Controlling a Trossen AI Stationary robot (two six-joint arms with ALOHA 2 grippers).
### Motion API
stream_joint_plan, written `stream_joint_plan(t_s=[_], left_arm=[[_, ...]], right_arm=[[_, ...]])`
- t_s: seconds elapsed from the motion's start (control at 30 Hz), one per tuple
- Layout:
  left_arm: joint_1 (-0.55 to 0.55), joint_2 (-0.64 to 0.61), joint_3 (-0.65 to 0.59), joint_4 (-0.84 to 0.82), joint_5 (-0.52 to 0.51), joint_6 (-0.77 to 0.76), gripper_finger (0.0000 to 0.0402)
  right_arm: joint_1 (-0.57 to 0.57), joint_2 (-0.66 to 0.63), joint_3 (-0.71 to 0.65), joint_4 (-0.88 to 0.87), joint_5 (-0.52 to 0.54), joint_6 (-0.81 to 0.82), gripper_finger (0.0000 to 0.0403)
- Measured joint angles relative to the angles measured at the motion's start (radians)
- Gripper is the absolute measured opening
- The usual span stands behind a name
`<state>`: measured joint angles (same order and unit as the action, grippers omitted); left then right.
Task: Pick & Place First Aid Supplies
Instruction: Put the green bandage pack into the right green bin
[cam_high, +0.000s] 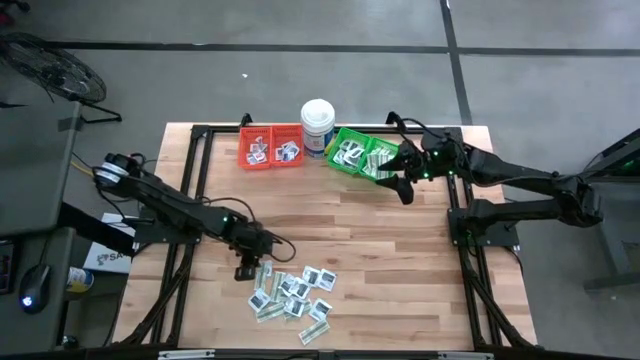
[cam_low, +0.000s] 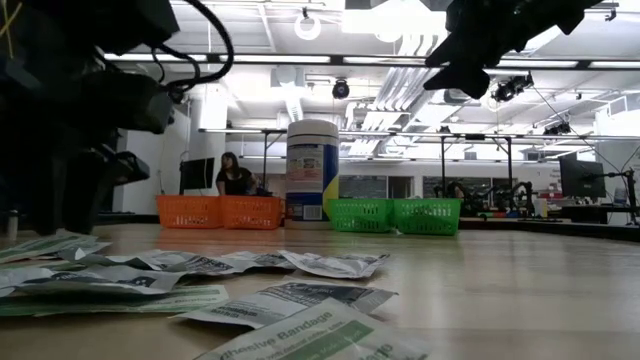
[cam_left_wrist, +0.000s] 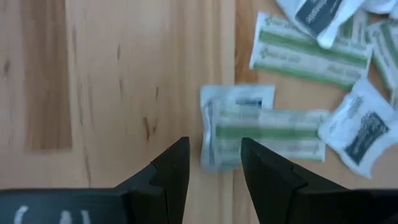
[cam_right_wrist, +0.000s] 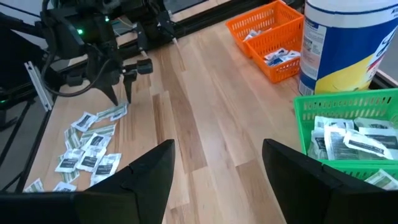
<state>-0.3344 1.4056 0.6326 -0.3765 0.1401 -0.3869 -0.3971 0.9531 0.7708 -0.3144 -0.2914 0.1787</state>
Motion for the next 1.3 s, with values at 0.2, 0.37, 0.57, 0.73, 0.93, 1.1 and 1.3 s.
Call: stream_joint_plan(t_s=[0.2,0.37,0.57,0.73,0.93,1.1,1.3], left_arm=[[0.0,0.006,0.002,0.012,0.0,0.009,0.0142],[0.0,0.006,0.001,0.003,0.016,0.011,0.0142],[0.0,0.006,0.001,0.0,0.031,-0.006,0.0104],[0.0,0.006,0.001,0.002,0.038,-0.011,0.0042],[0.0,0.006,0.002,0.008,0.061,-0.022,0.0006],[0.0,0.006,0.036,-0.003,0.068,-0.013,0.0002],[0.0,0.006,0.11,-0.088,0.052,0.021,0.0001]], right_arm=[[0.001,0.0,0.0,-0.004,0.006,0.004,0.0236],[0.001,0.0,0.0,-0.003,0.023,0.004,0.0236],[0.001,0.0,0.0,-0.003,0.033,0.0,0.0236],[0.001,0.0,0.0,-0.003,0.039,-0.003,0.0236],[0.001,0.0,0.0,-0.003,0.045,-0.004,0.0236],[0.001,0.0,0.0,-0.004,0.046,-0.003,0.0236],[0.001,0.0,0.0,-0.004,0.046,-0.003,0.0236]])
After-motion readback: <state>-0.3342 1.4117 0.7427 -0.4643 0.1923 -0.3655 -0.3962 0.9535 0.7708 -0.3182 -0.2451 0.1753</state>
